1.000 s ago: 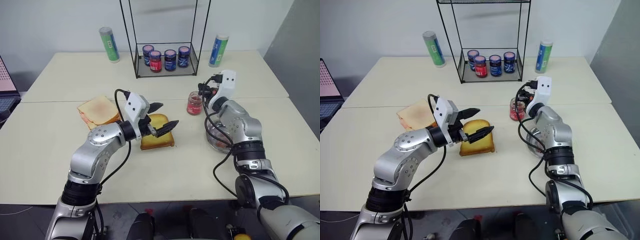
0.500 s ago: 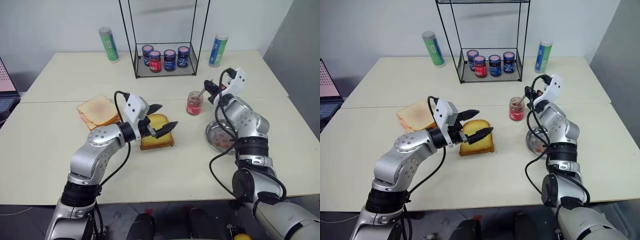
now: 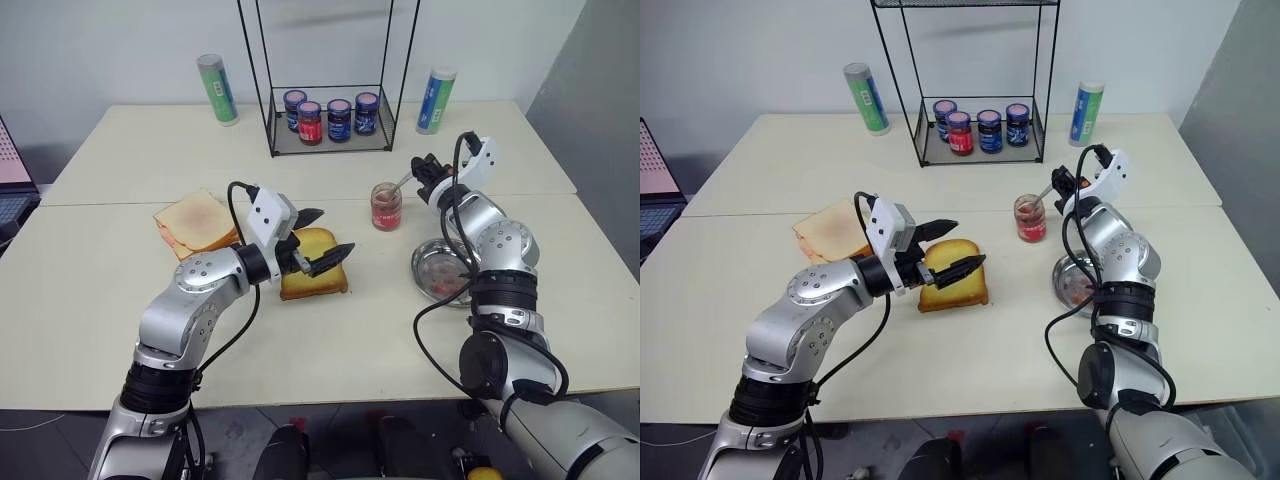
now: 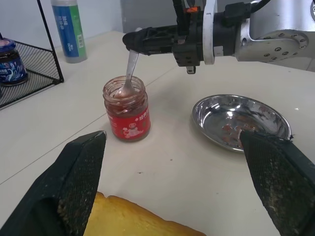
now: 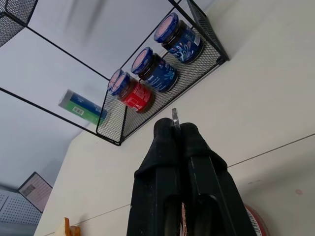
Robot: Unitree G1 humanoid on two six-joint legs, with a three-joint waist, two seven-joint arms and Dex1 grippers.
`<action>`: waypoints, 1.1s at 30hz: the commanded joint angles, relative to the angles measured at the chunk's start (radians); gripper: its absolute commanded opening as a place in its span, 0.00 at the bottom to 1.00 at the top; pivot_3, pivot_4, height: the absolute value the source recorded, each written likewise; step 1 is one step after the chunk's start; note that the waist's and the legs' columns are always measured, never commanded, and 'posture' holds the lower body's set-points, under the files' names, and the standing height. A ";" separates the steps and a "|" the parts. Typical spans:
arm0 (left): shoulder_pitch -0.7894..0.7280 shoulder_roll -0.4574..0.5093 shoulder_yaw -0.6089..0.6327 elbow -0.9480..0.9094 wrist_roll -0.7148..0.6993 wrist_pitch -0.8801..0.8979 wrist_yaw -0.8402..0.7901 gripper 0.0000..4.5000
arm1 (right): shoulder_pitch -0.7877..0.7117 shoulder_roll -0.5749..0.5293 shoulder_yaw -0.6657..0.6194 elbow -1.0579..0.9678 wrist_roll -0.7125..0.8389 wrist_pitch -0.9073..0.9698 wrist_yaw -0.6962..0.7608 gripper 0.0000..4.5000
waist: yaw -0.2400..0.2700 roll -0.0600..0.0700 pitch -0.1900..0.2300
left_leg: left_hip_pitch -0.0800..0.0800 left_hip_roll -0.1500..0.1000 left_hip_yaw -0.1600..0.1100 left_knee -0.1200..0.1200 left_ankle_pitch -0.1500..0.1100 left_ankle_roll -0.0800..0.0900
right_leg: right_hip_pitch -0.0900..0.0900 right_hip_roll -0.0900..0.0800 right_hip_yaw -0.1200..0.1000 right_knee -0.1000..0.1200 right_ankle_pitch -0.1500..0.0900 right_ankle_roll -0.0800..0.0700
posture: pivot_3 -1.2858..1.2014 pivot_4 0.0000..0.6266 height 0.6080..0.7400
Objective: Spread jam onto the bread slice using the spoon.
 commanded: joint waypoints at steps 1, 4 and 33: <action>-0.010 0.004 0.018 -0.029 -0.005 -0.011 0.000 1.00 | -0.031 -0.015 -0.012 -0.004 0.020 -0.022 -0.013 0.02 | 0.000 0.000 0.000 | 0.000 0.000 0.000 0.000 0.000 0.000 | 0.000 0.000 0.000 0.000 0.000 0.000 | 0.52 0.24 1.00; -0.007 0.005 0.019 -0.030 -0.005 -0.013 0.000 1.00 | -0.031 -0.022 -0.015 -0.001 0.020 -0.027 -0.016 0.02 | 0.000 0.000 0.000 | 0.000 0.000 0.000 0.000 0.000 0.000 | 0.000 0.000 0.000 0.000 0.000 0.000 | 0.52 0.24 1.00; -0.011 0.013 0.017 -0.029 -0.004 -0.013 -0.007 1.00 | -0.050 -0.027 -0.091 -0.009 0.153 -0.038 -0.105 0.02 | 0.001 0.000 0.000 | 0.000 0.000 0.000 0.000 0.000 0.000 | 0.000 0.000 0.000 0.000 0.000 0.000 | 0.52 0.24 1.00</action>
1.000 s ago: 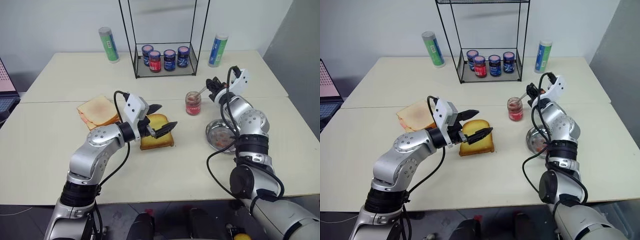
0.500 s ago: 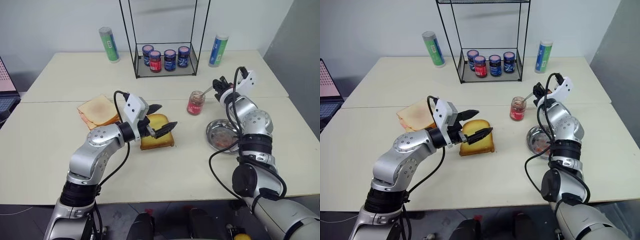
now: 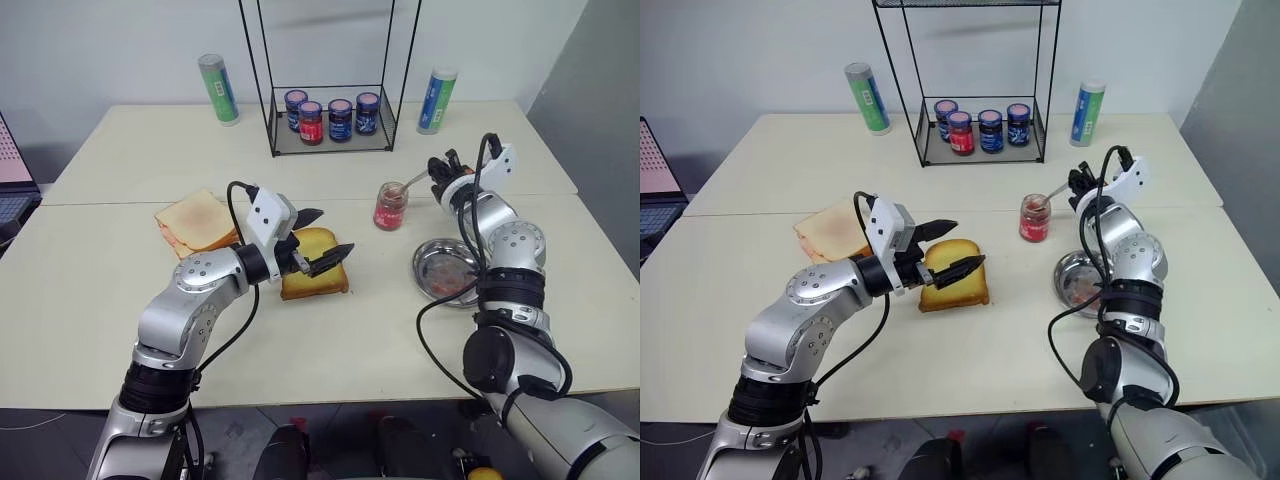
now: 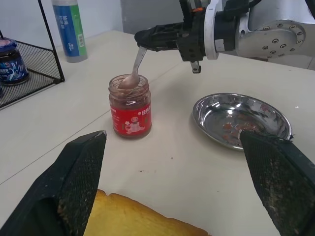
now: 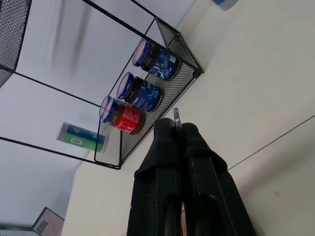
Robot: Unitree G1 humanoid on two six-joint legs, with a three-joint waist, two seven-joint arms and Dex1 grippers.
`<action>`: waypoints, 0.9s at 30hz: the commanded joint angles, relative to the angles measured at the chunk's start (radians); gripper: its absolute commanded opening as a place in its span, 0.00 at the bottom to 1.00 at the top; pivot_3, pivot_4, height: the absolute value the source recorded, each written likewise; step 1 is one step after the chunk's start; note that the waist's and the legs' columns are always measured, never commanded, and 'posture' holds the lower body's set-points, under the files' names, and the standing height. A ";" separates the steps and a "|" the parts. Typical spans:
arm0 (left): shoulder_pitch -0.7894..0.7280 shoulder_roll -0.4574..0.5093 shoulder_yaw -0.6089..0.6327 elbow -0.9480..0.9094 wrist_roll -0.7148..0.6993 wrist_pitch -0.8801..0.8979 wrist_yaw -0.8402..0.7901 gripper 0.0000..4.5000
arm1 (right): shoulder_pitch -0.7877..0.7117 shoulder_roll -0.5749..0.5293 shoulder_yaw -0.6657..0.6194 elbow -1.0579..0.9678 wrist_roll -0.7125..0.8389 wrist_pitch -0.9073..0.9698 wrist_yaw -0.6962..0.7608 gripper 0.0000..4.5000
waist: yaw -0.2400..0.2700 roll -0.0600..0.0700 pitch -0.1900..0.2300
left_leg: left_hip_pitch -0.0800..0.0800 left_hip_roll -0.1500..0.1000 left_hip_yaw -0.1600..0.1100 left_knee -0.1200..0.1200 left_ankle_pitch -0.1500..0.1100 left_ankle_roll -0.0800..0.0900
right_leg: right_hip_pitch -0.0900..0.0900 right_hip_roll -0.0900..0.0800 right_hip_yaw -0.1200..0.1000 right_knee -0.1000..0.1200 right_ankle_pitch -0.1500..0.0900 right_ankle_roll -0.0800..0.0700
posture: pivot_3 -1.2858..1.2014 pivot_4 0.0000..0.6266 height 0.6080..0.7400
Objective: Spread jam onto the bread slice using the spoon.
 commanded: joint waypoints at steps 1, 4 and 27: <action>-0.010 0.008 0.018 -0.030 -0.005 -0.012 -0.004 1.00 | -0.036 -0.011 -0.006 -0.055 0.036 -0.001 -0.011 0.02 | 0.000 0.000 0.000 | 0.000 0.000 0.000 0.000 0.000 0.000 | 0.000 0.000 0.000 0.000 0.000 0.000 | 0.52 0.24 1.00; -0.012 0.011 0.021 -0.029 -0.006 -0.012 -0.005 1.00 | -0.039 -0.009 -0.024 -0.065 0.064 0.001 -0.030 0.02 | 0.000 0.000 0.000 | 0.000 0.000 0.000 0.000 0.000 0.000 | 0.000 0.000 0.000 0.000 0.000 0.000 | 0.52 0.24 1.00; 0.317 0.161 0.259 -0.270 -0.094 0.029 -0.023 1.00 | 0.062 0.123 0.196 -0.479 0.248 0.244 -0.147 0.02 | -0.028 0.001 0.000 | 0.000 0.003 0.000 -0.002 0.000 0.000 | -0.001 -0.001 0.001 0.000 0.000 0.000 | 0.52 0.24 1.00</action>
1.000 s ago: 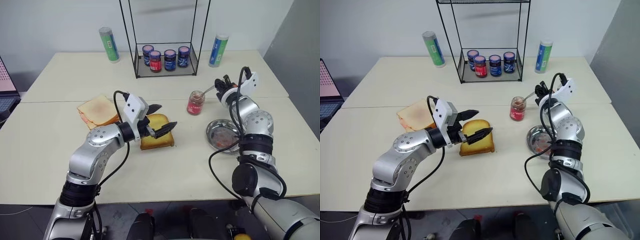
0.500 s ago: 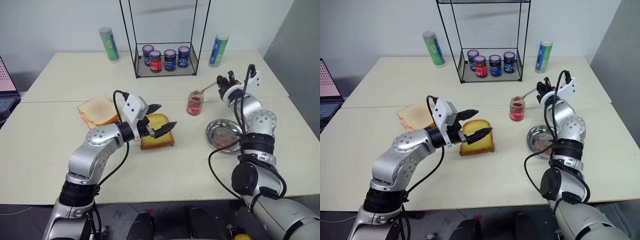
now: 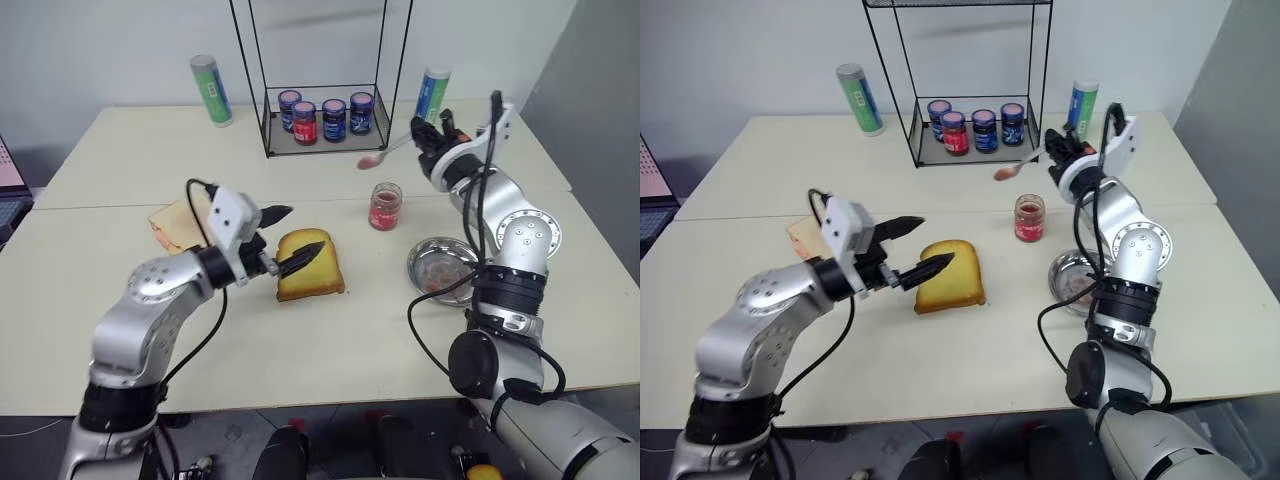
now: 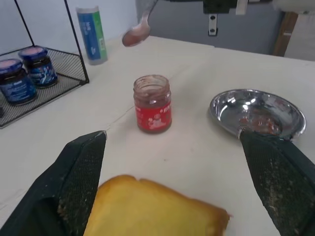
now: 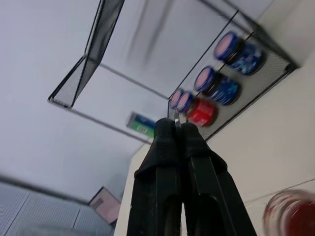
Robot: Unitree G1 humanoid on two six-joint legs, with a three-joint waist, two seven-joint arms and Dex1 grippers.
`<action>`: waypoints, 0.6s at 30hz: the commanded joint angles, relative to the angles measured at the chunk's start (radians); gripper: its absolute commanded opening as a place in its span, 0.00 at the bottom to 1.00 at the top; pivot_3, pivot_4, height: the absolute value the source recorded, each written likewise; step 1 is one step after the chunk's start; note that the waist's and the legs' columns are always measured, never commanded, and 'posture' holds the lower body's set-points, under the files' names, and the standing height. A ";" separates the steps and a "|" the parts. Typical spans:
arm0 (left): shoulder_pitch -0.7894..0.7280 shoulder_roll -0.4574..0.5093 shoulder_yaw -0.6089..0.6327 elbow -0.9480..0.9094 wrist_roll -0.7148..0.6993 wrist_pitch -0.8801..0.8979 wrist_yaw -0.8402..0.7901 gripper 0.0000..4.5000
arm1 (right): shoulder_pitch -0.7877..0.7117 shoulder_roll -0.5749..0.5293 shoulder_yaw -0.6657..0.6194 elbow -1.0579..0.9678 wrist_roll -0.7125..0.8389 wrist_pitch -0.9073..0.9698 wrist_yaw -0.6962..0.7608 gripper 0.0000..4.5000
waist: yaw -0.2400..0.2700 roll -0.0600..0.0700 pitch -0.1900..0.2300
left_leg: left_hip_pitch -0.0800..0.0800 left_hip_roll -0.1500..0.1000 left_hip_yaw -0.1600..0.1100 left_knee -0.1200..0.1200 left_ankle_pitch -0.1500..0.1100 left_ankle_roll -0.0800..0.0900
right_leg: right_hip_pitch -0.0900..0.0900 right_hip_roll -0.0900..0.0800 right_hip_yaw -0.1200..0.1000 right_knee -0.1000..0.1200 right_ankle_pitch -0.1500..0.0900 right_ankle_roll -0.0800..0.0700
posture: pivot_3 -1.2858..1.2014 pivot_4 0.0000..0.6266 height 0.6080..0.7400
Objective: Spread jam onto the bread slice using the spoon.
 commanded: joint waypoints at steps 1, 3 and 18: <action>0.133 0.031 0.087 -0.122 -0.038 0.009 0.001 1.00 | 0.048 0.019 0.095 -0.108 0.008 0.051 0.017 0.02 | -0.002 0.000 0.000 | 0.000 0.000 0.000 -0.001 0.000 0.000 | 0.000 -0.001 0.000 0.000 0.000 0.000 | 0.52 0.24 1.00; 0.215 0.025 0.127 -0.164 -0.057 0.011 0.014 1.00 | 0.097 0.026 0.157 -0.145 -0.013 0.067 0.039 0.02 | 0.000 0.000 0.000 | -0.001 0.000 -0.002 0.000 0.000 0.000 | 0.000 -0.001 -0.001 0.000 0.000 0.000 | 0.52 0.24 1.00; 0.384 -0.042 0.088 -0.215 0.006 -0.062 0.106 1.00 | 0.206 -0.027 0.578 -0.120 -0.403 -0.134 0.361 0.02 | 0.003 0.000 0.000 | 0.000 -0.002 -0.002 -0.001 0.001 0.001 | 0.000 -0.001 -0.002 0.000 0.000 0.000 | 0.52 0.24 1.00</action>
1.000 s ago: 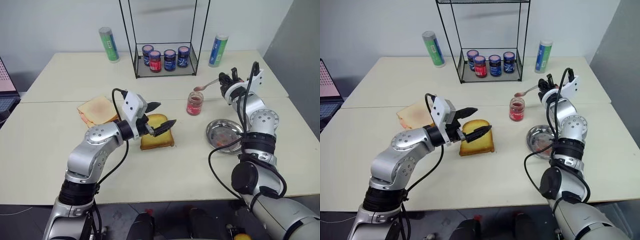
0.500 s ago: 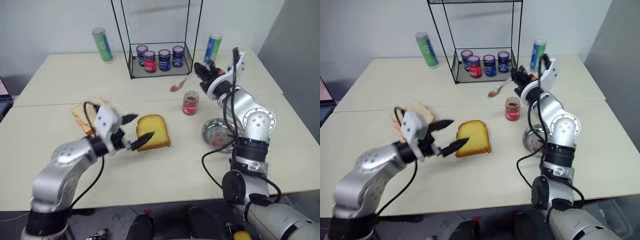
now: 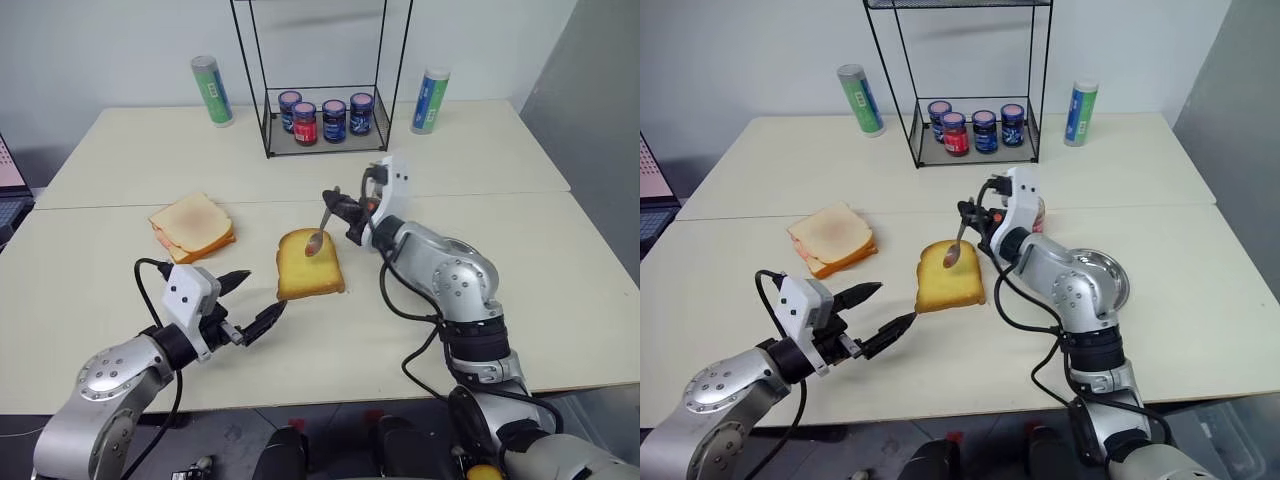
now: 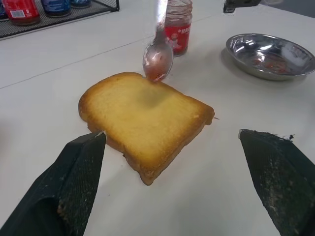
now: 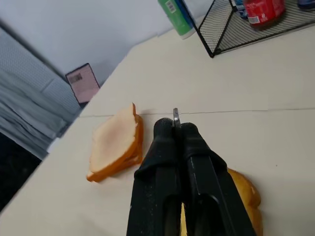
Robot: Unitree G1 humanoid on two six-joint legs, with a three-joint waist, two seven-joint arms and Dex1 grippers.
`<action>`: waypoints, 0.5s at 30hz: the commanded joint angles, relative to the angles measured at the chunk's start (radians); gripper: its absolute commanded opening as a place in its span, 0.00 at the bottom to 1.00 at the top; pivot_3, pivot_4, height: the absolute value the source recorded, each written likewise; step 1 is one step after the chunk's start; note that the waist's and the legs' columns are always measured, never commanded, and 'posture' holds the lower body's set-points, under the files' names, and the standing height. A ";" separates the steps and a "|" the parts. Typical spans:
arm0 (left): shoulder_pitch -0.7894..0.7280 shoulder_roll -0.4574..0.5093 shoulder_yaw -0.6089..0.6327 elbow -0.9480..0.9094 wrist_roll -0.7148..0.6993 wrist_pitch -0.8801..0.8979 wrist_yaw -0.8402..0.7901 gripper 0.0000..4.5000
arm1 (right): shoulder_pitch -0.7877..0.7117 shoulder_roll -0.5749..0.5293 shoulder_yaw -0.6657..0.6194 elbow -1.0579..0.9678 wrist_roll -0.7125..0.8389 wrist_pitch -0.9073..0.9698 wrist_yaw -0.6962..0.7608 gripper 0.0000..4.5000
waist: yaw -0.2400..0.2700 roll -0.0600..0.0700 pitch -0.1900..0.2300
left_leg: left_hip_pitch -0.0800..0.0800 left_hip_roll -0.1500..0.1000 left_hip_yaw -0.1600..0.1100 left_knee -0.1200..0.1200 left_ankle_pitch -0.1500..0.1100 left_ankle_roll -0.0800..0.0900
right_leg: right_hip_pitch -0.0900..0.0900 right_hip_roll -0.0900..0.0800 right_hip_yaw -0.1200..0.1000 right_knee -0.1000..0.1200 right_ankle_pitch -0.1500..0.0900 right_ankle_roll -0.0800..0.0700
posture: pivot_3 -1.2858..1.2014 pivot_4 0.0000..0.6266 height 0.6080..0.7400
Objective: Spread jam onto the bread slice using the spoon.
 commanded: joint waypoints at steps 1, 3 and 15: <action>0.000 -0.005 -0.012 -0.042 0.010 -0.031 0.018 1.00 | -0.016 -0.008 0.067 0.003 -0.104 -0.107 0.093 0.02 | 0.000 0.000 0.000 | 0.000 0.000 0.000 0.000 0.000 0.000 | 0.000 0.000 0.000 0.000 0.000 0.000 | 0.52 0.24 1.00; -0.001 -0.008 -0.016 -0.042 0.013 -0.033 0.021 1.00 | -0.023 -0.009 0.091 0.008 -0.146 -0.145 0.125 0.02 | 0.000 0.000 0.000 | 0.000 0.000 0.000 0.000 0.000 0.000 | 0.000 0.000 0.000 0.000 0.000 0.000 | 0.52 0.24 1.00; 0.036 -0.001 -0.001 -0.017 0.020 -0.074 0.014 1.00 | -0.034 0.041 0.064 0.030 -0.209 -0.192 0.181 0.02 | 0.001 0.000 0.000 | 0.000 0.001 0.000 0.000 0.000 0.000 | 0.000 0.000 0.000 0.000 0.000 0.000 | 0.52 0.24 1.00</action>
